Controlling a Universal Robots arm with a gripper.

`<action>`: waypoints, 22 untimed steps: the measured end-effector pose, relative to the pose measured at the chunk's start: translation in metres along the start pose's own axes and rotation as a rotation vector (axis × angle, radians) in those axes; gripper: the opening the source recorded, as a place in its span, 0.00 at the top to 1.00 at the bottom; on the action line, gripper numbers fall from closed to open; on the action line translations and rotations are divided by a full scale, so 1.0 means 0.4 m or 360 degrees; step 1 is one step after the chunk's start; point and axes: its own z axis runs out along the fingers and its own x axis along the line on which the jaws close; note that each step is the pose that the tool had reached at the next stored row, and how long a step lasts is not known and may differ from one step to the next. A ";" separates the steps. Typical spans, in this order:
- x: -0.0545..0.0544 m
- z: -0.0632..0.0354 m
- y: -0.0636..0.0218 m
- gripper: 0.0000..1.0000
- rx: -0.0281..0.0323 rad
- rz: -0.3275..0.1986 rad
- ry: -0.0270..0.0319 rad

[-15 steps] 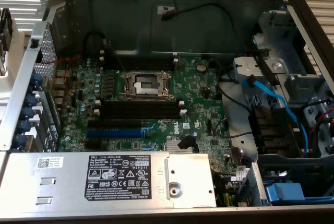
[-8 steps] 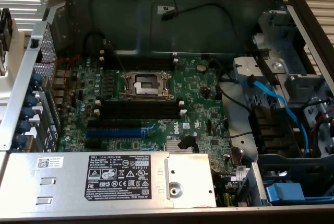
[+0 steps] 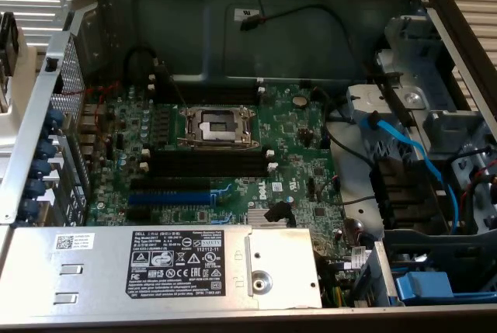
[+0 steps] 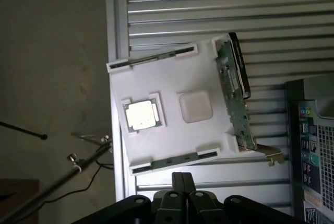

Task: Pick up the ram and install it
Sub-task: 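Reach for the ram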

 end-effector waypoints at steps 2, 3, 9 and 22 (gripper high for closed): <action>0.016 0.001 0.005 0.90 0.00015 0.0000 -0.00064; 0.023 0.002 0.007 0.90 0.00020 0.0000 -0.00098; 0.067 0.005 0.021 0.90 0.00020 0.0000 -0.00297; 0.136 0.014 0.065 0.90 0.00017 -0.0001 -0.00498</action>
